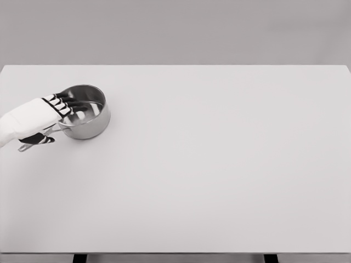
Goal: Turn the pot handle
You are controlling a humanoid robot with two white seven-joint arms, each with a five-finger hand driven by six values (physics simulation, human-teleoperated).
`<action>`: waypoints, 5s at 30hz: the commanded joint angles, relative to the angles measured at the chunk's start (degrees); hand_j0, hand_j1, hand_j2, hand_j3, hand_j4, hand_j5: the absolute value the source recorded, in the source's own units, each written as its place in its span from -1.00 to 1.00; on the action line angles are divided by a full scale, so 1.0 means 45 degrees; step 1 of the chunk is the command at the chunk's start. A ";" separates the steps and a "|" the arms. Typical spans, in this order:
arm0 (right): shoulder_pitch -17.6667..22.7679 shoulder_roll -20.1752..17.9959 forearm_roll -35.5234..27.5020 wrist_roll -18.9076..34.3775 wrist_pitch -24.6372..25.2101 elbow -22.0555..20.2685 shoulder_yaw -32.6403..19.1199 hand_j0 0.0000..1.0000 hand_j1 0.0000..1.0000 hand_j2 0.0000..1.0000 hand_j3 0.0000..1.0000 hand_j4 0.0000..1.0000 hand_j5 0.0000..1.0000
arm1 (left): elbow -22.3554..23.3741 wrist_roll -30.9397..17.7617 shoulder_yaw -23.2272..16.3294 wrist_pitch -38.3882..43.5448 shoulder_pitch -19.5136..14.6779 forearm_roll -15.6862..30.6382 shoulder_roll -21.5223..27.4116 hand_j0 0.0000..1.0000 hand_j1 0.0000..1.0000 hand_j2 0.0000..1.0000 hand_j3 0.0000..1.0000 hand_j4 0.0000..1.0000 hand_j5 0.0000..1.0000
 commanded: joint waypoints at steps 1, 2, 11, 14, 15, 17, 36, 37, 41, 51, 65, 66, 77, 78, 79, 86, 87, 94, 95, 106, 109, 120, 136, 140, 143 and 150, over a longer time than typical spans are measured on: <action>0.0000 0.0000 0.0002 0.0003 -0.0013 0.0001 0.0001 1.00 1.00 1.00 1.00 1.00 1.00 | 0.0064 0.0008 0.0094 0.0015 0.0000 -0.0121 -0.0006 1.00 1.00 1.00 1.00 1.00 1.00; 0.0000 0.0000 0.0002 0.0003 -0.0013 0.0001 0.0001 1.00 1.00 1.00 1.00 1.00 1.00 | 0.0064 0.0008 0.0133 0.0015 0.0000 -0.0141 -0.0006 1.00 1.00 1.00 1.00 1.00 1.00; 0.0000 0.0000 0.0002 0.0003 -0.0013 0.0001 0.0001 1.00 1.00 1.00 1.00 1.00 1.00 | 0.0083 0.0008 0.0504 0.0015 0.0097 -0.0629 -0.0006 1.00 1.00 1.00 1.00 1.00 1.00; 0.0000 0.0000 0.0002 0.0003 0.0007 0.0001 0.0001 1.00 1.00 1.00 1.00 1.00 1.00 | 0.0181 0.0008 0.0739 0.0015 0.0156 -0.0707 -0.0006 1.00 1.00 1.00 1.00 1.00 1.00; 0.0000 0.0000 0.0002 0.0003 -0.0013 0.0001 0.0001 1.00 1.00 1.00 1.00 1.00 1.00 | 0.0181 0.0008 0.0739 0.0015 0.0156 -0.0707 -0.0006 1.00 1.00 1.00 1.00 1.00 1.00; 0.0000 0.0000 0.0002 0.0003 0.0007 0.0001 0.0001 1.00 1.00 1.00 1.00 1.00 1.00 | 0.0181 0.0008 0.0797 0.0015 0.0156 -0.0727 0.0013 1.00 1.00 1.00 1.00 1.00 1.00; 0.0000 0.0000 0.0002 0.0003 0.0007 0.0001 0.0001 1.00 1.00 1.00 1.00 1.00 1.00 | 0.0981 -0.0012 0.1012 0.0015 0.0137 -0.0844 0.0033 1.00 1.00 1.00 1.00 1.00 1.00; 0.0000 0.0000 0.0002 0.0003 0.0007 0.0001 0.0001 1.00 1.00 1.00 1.00 1.00 1.00 | 0.1001 -0.0012 0.1051 0.0015 0.0098 -0.0902 0.0033 1.00 1.00 1.00 1.00 1.00 1.00; 0.0000 0.0000 0.0002 0.0003 0.0006 0.0001 0.0001 1.00 1.00 1.00 1.00 1.00 1.00 | 0.1001 -0.0012 0.1325 0.0015 0.0137 -0.0902 0.0033 1.00 1.00 1.00 1.00 1.00 1.00; 0.0000 0.0000 0.0002 0.0003 -0.0013 0.0001 0.0001 1.00 1.00 1.00 1.00 1.00 1.00 | 0.1411 -0.0012 0.1637 0.0015 0.0020 -0.0902 -0.0006 1.00 1.00 1.00 1.00 1.00 1.00; 0.0000 0.0000 0.0002 0.0003 0.0007 0.0001 0.0001 1.00 1.00 1.00 1.00 1.00 1.00 | 0.2232 0.0008 0.1676 0.0015 -0.0273 -0.0902 -0.0162 1.00 1.00 1.00 1.00 1.00 1.00; 0.0000 0.0000 0.0002 0.0003 -0.0013 0.0001 0.0001 1.00 1.00 1.00 1.00 1.00 1.00 | 0.2271 -0.0012 0.1696 0.0015 -0.0273 -0.0902 -0.0162 1.00 1.00 1.00 1.00 1.00 1.00; 0.0000 0.0000 0.0002 0.0003 0.0006 0.0001 0.0001 1.00 1.00 1.00 1.00 1.00 1.00 | 0.2681 0.0008 0.1637 0.0015 -0.0586 -0.0902 -0.0338 1.00 1.00 1.00 1.00 1.00 1.00; 0.0000 0.0000 0.0002 0.0003 -0.0013 0.0001 0.0001 1.00 1.00 1.00 1.00 1.00 1.00 | 0.2739 0.0008 0.1618 0.0015 -0.0586 -0.0902 -0.0338 1.00 1.00 1.00 1.00 1.00 1.00; 0.0000 0.0000 0.0002 0.0003 0.0007 0.0001 0.0001 1.00 1.00 1.00 1.00 1.00 1.00 | 0.2759 0.0008 0.1618 0.0015 -0.0586 -0.0902 -0.0338 1.00 1.00 1.00 1.00 1.00 1.00; 0.0000 0.0000 0.0002 0.0003 0.0006 0.0001 0.0001 1.00 1.00 1.00 1.00 1.00 1.00 | 0.2993 -0.0012 0.1579 0.0015 -0.0820 -0.0902 -0.0338 1.00 1.00 1.00 1.00 1.00 1.00; 0.0000 0.0000 0.0002 0.0003 0.0007 0.0001 0.0001 1.00 1.00 1.00 1.00 1.00 1.00 | 0.3052 0.0008 0.1579 0.0015 -0.0840 -0.0902 -0.0338 1.00 1.00 1.00 1.00 1.00 1.00; 0.0000 0.0000 0.0002 0.0003 0.0007 0.0001 0.0001 1.00 1.00 1.00 1.00 1.00 1.00 | 0.3481 0.0008 0.1540 0.0015 -0.1152 -0.0980 -0.0455 1.00 1.00 1.00 1.00 1.00 1.00; 0.0000 0.0000 0.0002 0.0003 0.0006 0.0001 0.0001 1.00 1.00 1.00 1.00 1.00 1.00 | 0.3520 0.0008 0.1540 0.0015 -0.1249 -0.1019 -0.0552 1.00 1.00 1.00 1.00 1.00 1.00; 0.0000 0.0000 0.0002 0.0003 -0.0013 0.0001 0.0001 1.00 1.00 1.00 1.00 1.00 1.00 | 0.3755 0.0008 0.1559 0.0015 -0.1523 -0.1273 -0.0709 1.00 1.00 1.00 1.00 1.00 1.00; 0.0000 0.0000 0.0002 0.0003 0.0007 0.0001 0.0001 1.00 1.00 1.00 1.00 1.00 1.00 | 0.3911 0.0008 0.1540 0.0015 -0.1660 -0.1273 -0.0729 1.00 1.00 1.00 1.00 1.00 1.00; 0.0000 0.0000 0.0002 0.0003 0.0007 0.0001 0.0001 1.00 1.00 1.00 1.00 1.00 1.00 | 0.4184 0.0008 0.1520 0.0015 -0.1953 -0.1273 -0.0904 1.00 1.00 1.00 1.00 1.00 1.00; 0.0000 0.0000 0.0002 0.0003 0.0006 0.0001 0.0001 1.00 1.00 1.00 1.00 1.00 1.00 | 0.4400 0.0008 0.1501 0.0015 -0.2207 -0.1273 -0.0983 1.00 1.00 1.00 1.00 1.00 1.00; 0.0000 0.0000 0.0002 0.0003 0.0006 0.0001 0.0001 1.00 1.00 1.00 1.00 1.00 1.00 | 0.4380 0.0008 0.1481 0.0015 -0.2227 -0.1254 -0.0983 1.00 1.00 1.00 1.00 1.00 1.00; 0.0000 0.0000 0.0002 0.0003 0.0006 0.0001 0.0001 1.00 1.00 1.00 1.00 1.00 1.00 | 0.4205 0.0008 0.1442 0.0015 -0.2129 -0.1156 -0.0944 1.00 1.00 1.00 1.00 1.00 1.00; 0.0000 0.0000 0.0002 0.0003 0.0007 0.0001 0.0001 1.00 1.00 1.00 1.00 1.00 1.00 | 0.3054 0.0047 0.1442 0.0015 -0.1602 -0.0650 -0.0788 1.00 1.00 1.00 1.00 1.00 1.00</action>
